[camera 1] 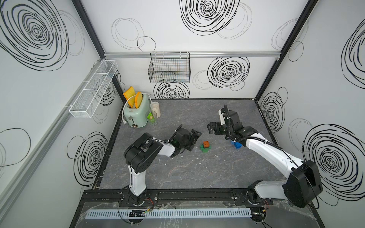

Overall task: Assemble the letter f with lego
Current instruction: Pick up the lego brick from the center of the board.

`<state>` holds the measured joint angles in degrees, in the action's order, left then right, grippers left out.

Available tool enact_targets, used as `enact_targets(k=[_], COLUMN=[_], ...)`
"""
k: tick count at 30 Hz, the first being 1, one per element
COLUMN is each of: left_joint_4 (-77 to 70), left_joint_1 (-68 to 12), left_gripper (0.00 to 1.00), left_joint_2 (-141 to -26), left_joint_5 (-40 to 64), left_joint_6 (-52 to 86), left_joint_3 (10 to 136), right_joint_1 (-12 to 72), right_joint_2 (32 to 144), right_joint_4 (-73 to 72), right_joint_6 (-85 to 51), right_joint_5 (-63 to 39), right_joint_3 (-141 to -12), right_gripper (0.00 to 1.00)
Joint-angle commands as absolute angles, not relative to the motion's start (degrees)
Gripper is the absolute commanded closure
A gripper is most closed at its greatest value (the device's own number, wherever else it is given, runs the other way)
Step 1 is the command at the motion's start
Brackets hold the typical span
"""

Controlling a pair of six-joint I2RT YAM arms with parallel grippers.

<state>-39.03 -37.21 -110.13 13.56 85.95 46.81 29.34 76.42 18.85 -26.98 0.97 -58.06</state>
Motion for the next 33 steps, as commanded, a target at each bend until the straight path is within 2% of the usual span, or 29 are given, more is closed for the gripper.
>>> enact_targets(k=[1, 5, 10, 15, 18, 22, 25, 28, 33], left_joint_4=[-39.0, -37.91, -38.82, -34.62, -26.07, -3.72, 9.03, 15.26, 14.07], left_joint_1=[-36.32, -34.12, -31.69, -31.08, -29.04, -20.62, -13.01, -6.99, -0.53], left_gripper=[0.02, 0.02, 0.01, 0.02, 0.02, 0.02, 0.02, 0.02, 0.02], left_joint_2=[-113.89, -116.49, -112.46, -99.4, -88.47, -71.87, -64.13, -62.06, -63.76], left_joint_5=[11.61, 13.37, 18.95, 23.2, 24.02, 21.77, 21.04, 22.34, 28.26], left_joint_6=[86.72, 84.87, 79.55, 75.94, 73.78, 62.46, 51.97, 45.33, 42.63], left_joint_3=[49.97, 54.23, 55.3, 50.05, 44.32, 40.91, 42.43, 42.88, 39.41], right_joint_1=[28.84, 28.74, 28.83, 29.31, 30.27, 33.4, 36.29, 38.8, 41.93], right_joint_2=[77.07, 78.42, 80.62, 82.88, 86.78, 96.19, 104.0, 110.84, 119.84], right_joint_4=[19.07, 19.33, 19.7, 18.47, 18.15, 20.69, 23.1, 24.48, 28.76], right_joint_6=[-27.16, -26.52, -25.75, -25.66, -25.02, -23.37, -22.15, -22.25, -22.56], right_joint_5=[0.6, -0.44, -0.52, -0.03, 0.24, -0.26, -0.66, -0.64, 1.87], right_joint_3=[-57.61, -58.64, -60.17, -63.25, -66.79, -74.83, -80.88, -85.99, -95.06], right_gripper=[0.01, 0.01, 0.01, 0.01, 0.01, 0.01, 0.01, 0.01, 0.01])
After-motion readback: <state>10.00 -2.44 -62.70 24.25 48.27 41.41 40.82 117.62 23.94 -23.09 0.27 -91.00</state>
